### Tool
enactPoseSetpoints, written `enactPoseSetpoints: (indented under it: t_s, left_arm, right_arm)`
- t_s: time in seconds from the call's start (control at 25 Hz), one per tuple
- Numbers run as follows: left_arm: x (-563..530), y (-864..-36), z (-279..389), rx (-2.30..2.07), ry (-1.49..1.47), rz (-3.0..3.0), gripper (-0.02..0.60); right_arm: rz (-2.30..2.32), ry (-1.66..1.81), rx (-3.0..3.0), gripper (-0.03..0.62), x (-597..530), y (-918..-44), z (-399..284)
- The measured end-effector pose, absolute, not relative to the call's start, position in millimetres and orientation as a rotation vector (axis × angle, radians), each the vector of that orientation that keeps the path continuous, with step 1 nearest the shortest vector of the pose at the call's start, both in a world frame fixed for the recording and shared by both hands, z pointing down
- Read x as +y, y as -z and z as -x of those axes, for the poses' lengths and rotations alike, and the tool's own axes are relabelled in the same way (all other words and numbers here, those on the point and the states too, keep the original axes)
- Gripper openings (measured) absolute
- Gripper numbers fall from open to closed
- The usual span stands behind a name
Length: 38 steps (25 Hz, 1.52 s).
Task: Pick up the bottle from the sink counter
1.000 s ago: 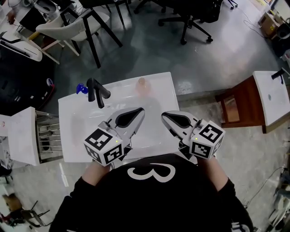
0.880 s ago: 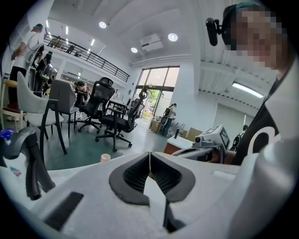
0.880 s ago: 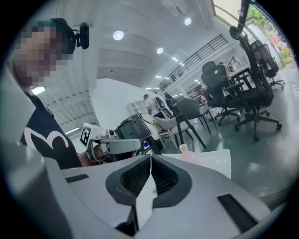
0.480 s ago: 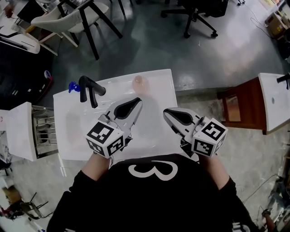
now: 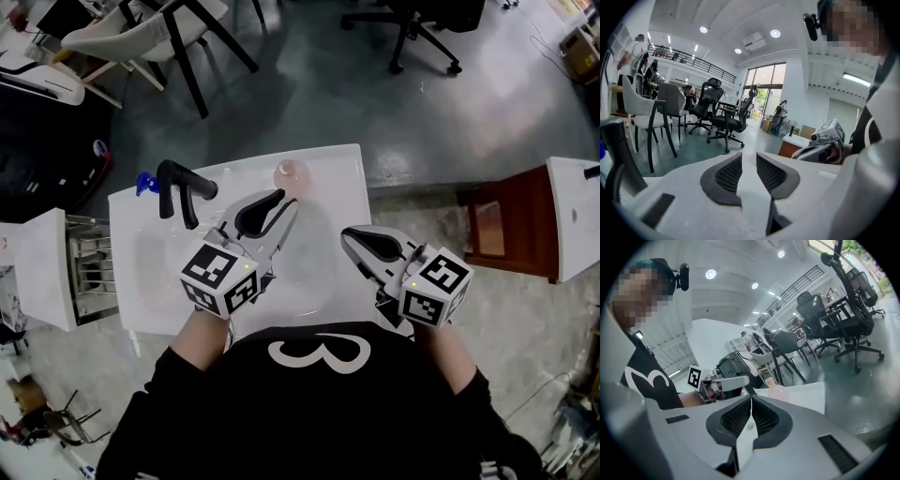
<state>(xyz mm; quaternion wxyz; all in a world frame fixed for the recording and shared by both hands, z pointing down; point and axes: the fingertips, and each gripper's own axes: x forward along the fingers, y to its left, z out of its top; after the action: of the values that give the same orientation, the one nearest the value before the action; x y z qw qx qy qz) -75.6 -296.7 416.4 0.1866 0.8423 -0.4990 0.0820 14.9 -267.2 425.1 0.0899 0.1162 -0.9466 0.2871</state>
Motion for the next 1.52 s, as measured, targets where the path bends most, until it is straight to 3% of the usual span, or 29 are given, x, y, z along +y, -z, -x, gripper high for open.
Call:
enactPoseSetpoints:
  t_s: [0.72, 1.52]
  left_arm:
    - [-339, -473, 102, -1.555, -0.301, -2.242, 0.192]
    - [-365, -496, 103, -1.626, -0.36, -2.243, 0.193]
  right_arm:
    - [-0.285, -0.939, -2.765, 0.015, -279, -456, -5]
    - [-0.213, -1.052, -2.736, 0.015, -281, -467, 1]
